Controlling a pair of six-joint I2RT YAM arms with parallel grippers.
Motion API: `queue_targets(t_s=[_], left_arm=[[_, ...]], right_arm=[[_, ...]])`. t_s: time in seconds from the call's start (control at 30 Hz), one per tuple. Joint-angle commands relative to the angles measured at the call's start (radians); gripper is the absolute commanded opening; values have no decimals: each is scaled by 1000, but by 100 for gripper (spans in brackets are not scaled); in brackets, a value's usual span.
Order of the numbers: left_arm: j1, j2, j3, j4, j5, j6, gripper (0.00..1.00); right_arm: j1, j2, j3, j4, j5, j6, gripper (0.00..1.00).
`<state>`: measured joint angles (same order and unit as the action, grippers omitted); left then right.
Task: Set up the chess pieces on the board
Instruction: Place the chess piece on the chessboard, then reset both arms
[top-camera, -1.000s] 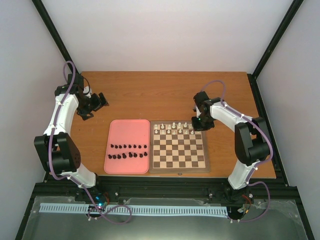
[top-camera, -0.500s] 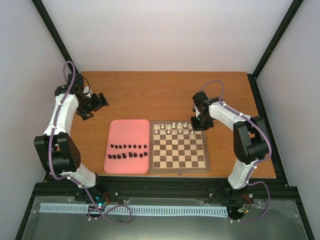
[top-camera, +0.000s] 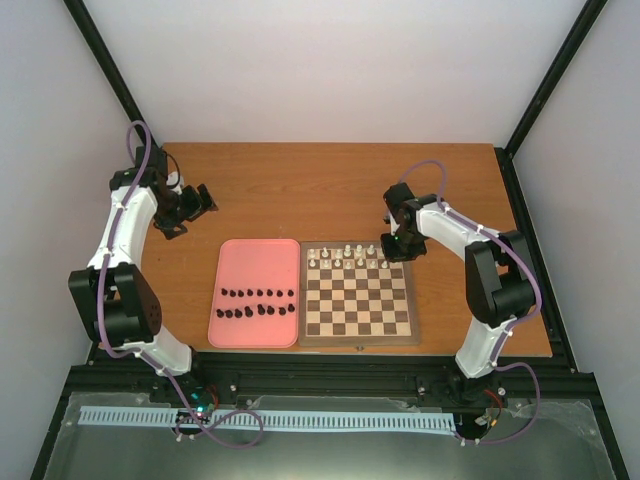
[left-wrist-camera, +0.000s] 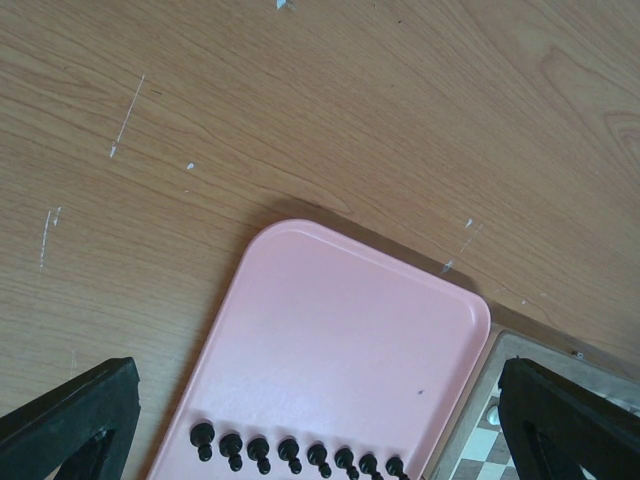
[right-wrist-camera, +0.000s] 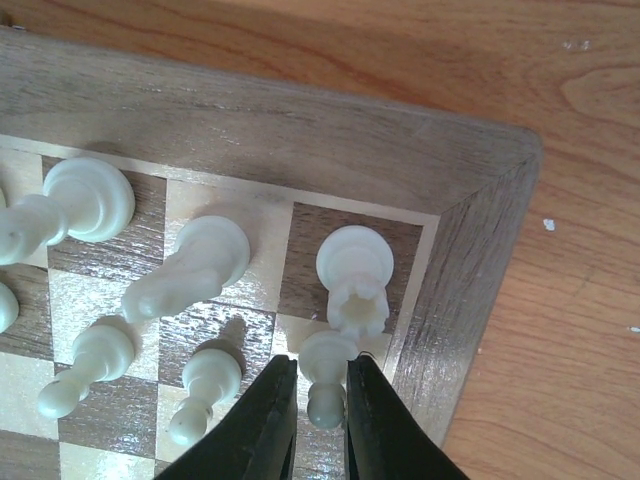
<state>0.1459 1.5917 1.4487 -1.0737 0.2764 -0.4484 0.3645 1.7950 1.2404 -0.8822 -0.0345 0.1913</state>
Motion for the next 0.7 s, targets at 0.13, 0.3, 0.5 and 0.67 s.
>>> queue_targets(t_s=[0.13,0.3,0.5,0.67], left_arm=[[0,11,37,-10,0,8,100],[0,9,39,-9,1,7,100],[-2,4,35,-4,-2,2,100],[-22,9,56,-24,-41,14,100]], right_arm=[[11,-52,43,-49,24,8,24],[11,-104,80,-94,39,13,33],[11,-167,125,-135,43,20,76],[11,-182,187,-165,73,24,100]])
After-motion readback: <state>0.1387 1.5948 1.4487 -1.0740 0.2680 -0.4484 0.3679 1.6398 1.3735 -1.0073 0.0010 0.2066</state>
